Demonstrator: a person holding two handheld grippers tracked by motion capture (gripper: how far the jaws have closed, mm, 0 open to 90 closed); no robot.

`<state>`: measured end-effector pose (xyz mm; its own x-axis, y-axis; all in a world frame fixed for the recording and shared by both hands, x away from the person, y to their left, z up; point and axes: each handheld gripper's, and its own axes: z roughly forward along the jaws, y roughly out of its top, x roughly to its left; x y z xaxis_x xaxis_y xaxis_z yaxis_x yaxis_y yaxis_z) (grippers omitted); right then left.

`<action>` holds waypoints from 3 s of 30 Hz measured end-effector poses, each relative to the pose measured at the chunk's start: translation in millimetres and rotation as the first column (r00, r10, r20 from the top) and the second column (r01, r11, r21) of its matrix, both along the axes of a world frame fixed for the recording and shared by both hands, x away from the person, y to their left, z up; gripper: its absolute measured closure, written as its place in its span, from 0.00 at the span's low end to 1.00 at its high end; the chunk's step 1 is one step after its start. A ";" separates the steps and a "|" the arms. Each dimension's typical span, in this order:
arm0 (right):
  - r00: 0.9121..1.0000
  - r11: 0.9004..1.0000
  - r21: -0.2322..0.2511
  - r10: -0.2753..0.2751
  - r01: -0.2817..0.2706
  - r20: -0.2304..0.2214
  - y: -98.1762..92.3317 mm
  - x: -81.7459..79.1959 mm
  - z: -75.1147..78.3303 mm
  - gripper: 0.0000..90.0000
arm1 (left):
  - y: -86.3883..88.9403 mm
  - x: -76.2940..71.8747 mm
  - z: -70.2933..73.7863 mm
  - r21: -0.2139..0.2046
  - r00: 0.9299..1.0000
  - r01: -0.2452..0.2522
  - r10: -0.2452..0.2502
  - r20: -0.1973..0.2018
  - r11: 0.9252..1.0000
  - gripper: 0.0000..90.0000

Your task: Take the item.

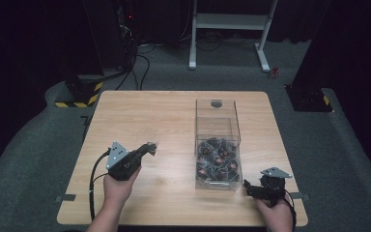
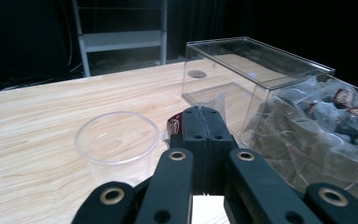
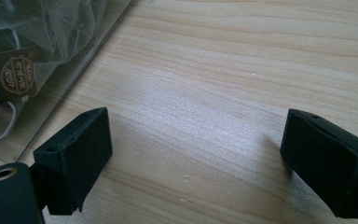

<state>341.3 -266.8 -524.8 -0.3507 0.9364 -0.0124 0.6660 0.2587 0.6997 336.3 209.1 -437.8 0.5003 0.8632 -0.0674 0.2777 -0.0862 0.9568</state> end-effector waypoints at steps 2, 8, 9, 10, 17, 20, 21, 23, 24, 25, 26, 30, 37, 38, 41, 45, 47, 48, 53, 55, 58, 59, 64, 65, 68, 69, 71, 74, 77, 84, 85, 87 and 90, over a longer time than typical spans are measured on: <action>1.000 1.000 -0.001 0.001 -0.001 0.001 -0.1 0.1 0.0 0.10 | 2.7 0.9 -0.4 0.000 1.000 -0.008 0.008 0.000 1.000 1.00; 1.000 1.000 -0.001 0.001 -0.001 0.001 -0.1 0.1 0.0 0.10 | 10.5 5.8 -0.3 -0.004 1.000 -0.030 0.030 -0.007 1.000 1.00; 1.000 1.000 0.000 0.000 0.000 0.000 0.0 0.0 0.0 0.10 | 11.5 6.5 0.0 -0.004 0.999 -0.033 0.033 -0.007 0.999 1.00; 1.000 1.000 -0.001 0.002 -0.002 0.001 -0.1 0.1 0.0 0.10 | 12.3 7.4 0.4 -0.005 0.999 -0.037 0.037 -0.006 0.999 1.00; 1.000 1.000 -0.002 0.002 -0.002 -0.001 -0.2 0.0 0.1 0.10 | 19.8 14.1 3.4 -0.025 0.998 -0.056 0.055 -0.012 0.998 1.00; 1.000 1.000 -0.001 0.002 -0.002 0.000 -0.1 0.0 0.0 0.10 | 21.7 16.5 5.0 -0.027 0.998 -0.060 0.059 -0.012 0.998 1.00; 1.000 1.000 -0.001 0.002 -0.002 0.001 -0.1 0.0 0.0 0.10 | 22.1 17.3 5.8 -0.028 0.998 -0.060 0.060 -0.011 0.998 1.00; 1.000 1.000 -0.001 0.002 -0.002 0.001 -0.1 0.0 0.0 0.10 | 22.8 19.2 7.0 -0.027 0.998 -0.063 0.063 -0.011 0.998 1.00; 1.000 1.000 -0.001 0.002 -0.002 0.001 -0.1 0.0 0.0 0.10 | 23.2 20.3 7.7 -0.028 0.998 -0.066 0.066 -0.013 0.997 1.00; 1.000 1.000 -0.001 0.002 -0.002 0.001 -0.1 0.0 0.0 0.10 | 23.4 21.2 8.0 -0.031 0.998 -0.068 0.068 -0.014 0.997 1.00; 1.000 1.000 -0.001 0.002 -0.002 0.000 -0.1 0.0 0.0 0.10 | 23.8 22.4 8.5 -0.031 0.997 -0.070 0.069 -0.016 0.997 1.00; 1.000 1.000 -0.001 0.001 -0.001 0.000 -0.1 0.0 0.0 0.10 | 24.9 27.6 9.6 -0.039 0.997 -0.074 0.073 -0.021 0.996 1.00; 1.000 1.000 -0.001 0.001 -0.001 0.001 -0.1 0.0 0.0 0.10 | 25.4 37.5 9.3 -0.029 0.996 -0.081 0.079 -0.037 0.996 1.00; 1.000 1.000 -0.001 0.002 -0.002 0.001 -0.1 0.0 0.0 0.10 | 25.4 38.8 9.4 -0.027 0.996 -0.081 0.080 -0.040 0.996 1.00; 1.000 1.000 -0.001 0.002 -0.002 0.001 -0.1 0.0 0.0 0.10 | 24.6 42.5 9.1 -0.019 0.996 -0.082 0.081 -0.045 0.996 1.00; 1.000 1.000 -0.001 0.002 -0.002 0.001 -0.1 0.0 0.0 0.10 | 23.6 47.8 7.6 -0.007 0.995 -0.086 0.086 -0.055 0.996 1.00; 1.000 1.000 -0.001 0.001 -0.001 0.000 -0.1 0.0 0.0 0.10 | 23.5 50.7 5.8 -0.005 0.994 -0.088 0.088 -0.062 0.996 1.00; 1.000 1.000 -0.001 0.002 -0.002 0.000 -0.1 0.0 0.0 0.10 | 23.0 51.6 4.9 -0.008 0.994 -0.090 0.089 -0.070 0.996 1.00; 1.000 1.000 -0.001 0.002 -0.002 0.001 -0.1 0.0 0.0 0.10 | 22.5 55.5 1.7 0.006 0.992 -0.091 0.091 -0.082 0.996 1.00; 1.000 1.000 -0.001 0.002 -0.002 0.001 -0.1 0.0 0.0 0.10 | 21.5 57.7 -0.2 0.007 0.992 -0.091 0.091 -0.090 0.996 1.00; 1.000 1.000 -0.001 0.002 -0.002 0.001 -0.1 0.0 0.0 0.10 | 20.4 59.0 -1.6 0.015 0.991 -0.090 0.091 -0.093 0.996 1.00; 1.000 1.000 -0.001 0.002 -0.002 0.001 -0.1 0.0 0.0 0.10 | 19.3 59.5 -2.4 0.018 0.991 -0.090 0.091 -0.096 0.996 1.00; 1.000 1.000 -0.001 0.002 -0.002 0.000 -0.1 0.0 0.0 0.10 | 17.3 62.2 -5.8 0.028 0.989 -0.093 0.095 -0.109 0.995 1.00; 1.000 1.000 -0.001 0.002 -0.002 0.001 -0.1 0.0 0.0 0.10 | 16.7 62.7 -6.4 0.031 0.989 -0.091 0.094 -0.112 0.995 1.00; 1.000 1.000 -0.001 0.002 -0.002 0.001 -0.1 0.0 0.0 0.10 | 16.0 63.1 -7.2 0.034 0.989 -0.091 0.094 -0.113 0.995 1.00; 1.000 1.000 -0.001 0.002 -0.002 0.001 -0.1 0.0 0.0 0.10 | 15.6 63.6 -8.3 0.040 0.988 -0.092 0.096 -0.117 0.995 1.00; 1.000 1.000 -0.001 0.002 -0.002 0.000 -0.1 0.0 0.0 0.10 | 15.8 64.3 -9.7 0.048 0.987 -0.095 0.100 -0.123 0.994 1.00; 1.000 1.000 -0.001 0.002 -0.002 0.001 -0.1 0.0 0.0 0.10 | 15.4 64.8 -11.2 0.049 0.986 -0.095 0.101 -0.130 0.994 1.00; 1.000 1.000 0.000 0.002 -0.002 0.000 -0.1 0.0 0.0 0.10 | 15.8 66.0 -14.1 0.055 0.985 -0.098 0.105 -0.141 0.994 1.00; 1.000 1.000 -0.001 0.002 -0.002 0.000 -0.1 0.0 0.0 0.10 | 16.5 68.1 -15.1 0.034 0.982 -0.088 0.093 -0.164 0.995 0.88; 1.000 1.000 -0.001 0.002 -0.002 0.000 -0.1 0.0 0.0 0.10 | 16.3 68.4 -14.8 0.036 0.982 -0.085 0.090 -0.167 0.996 0.81; 1.000 1.000 -0.001 0.002 -0.002 0.001 -0.1 0.0 0.0 0.10 | 15.1 68.4 -14.0 0.042 0.983 -0.075 0.081 -0.164 0.996 0.77; 1.000 1.000 -0.001 0.002 -0.002 0.001 -0.1 0.0 0.0 0.10 | 13.4 68.0 -12.8 0.042 0.984 -0.074 0.080 -0.160 0.996 0.68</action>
